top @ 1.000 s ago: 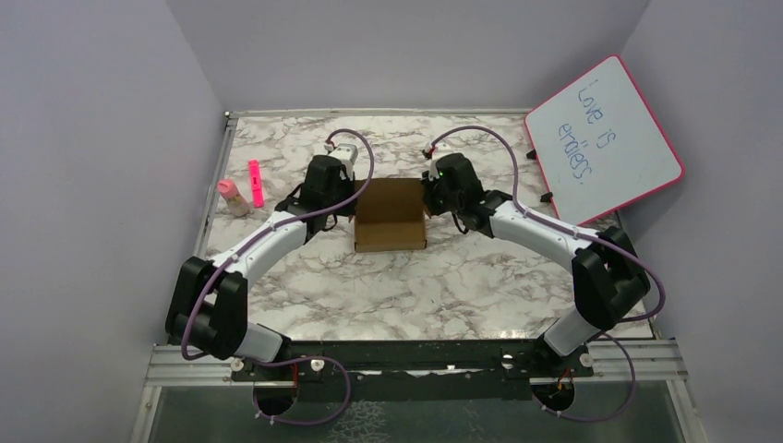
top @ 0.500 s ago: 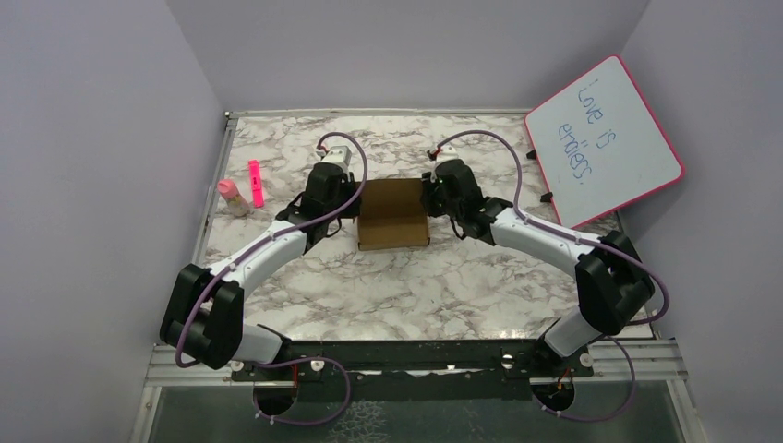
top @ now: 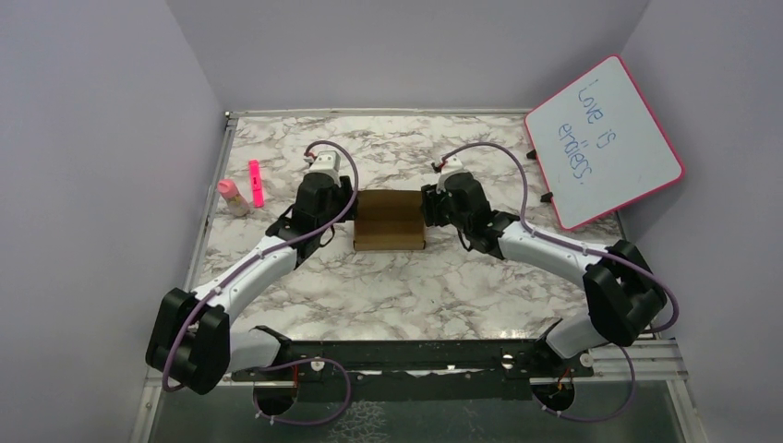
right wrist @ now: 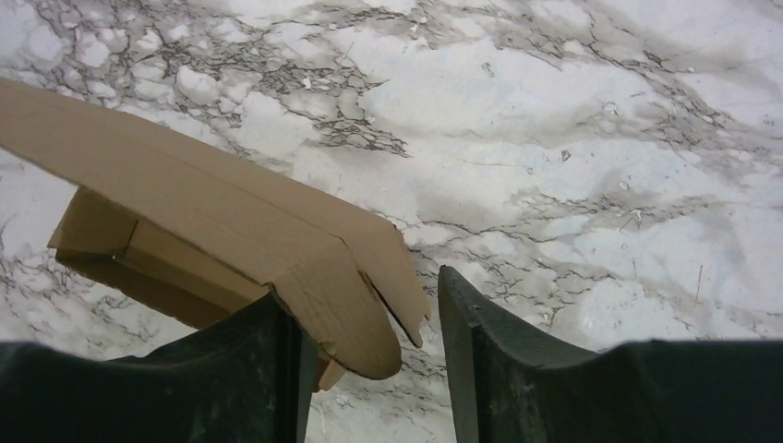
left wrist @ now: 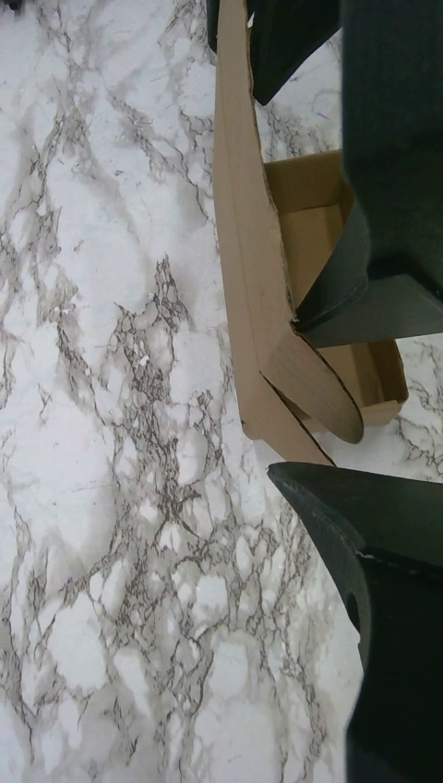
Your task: Fold the paper box
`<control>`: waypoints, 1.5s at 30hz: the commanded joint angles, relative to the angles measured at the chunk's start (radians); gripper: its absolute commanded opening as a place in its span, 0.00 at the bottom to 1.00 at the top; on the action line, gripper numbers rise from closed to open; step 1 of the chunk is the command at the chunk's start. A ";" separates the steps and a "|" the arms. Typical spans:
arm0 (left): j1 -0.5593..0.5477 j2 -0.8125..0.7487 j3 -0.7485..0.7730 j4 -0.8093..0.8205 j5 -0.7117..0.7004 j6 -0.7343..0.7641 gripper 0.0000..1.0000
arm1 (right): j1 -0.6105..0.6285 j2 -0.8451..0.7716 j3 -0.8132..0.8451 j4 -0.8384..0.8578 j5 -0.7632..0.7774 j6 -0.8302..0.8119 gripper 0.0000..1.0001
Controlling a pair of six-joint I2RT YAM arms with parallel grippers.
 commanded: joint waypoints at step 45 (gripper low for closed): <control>0.217 -0.017 0.007 -0.127 0.518 0.336 0.32 | -0.033 -0.082 -0.122 0.178 -0.119 -0.131 0.16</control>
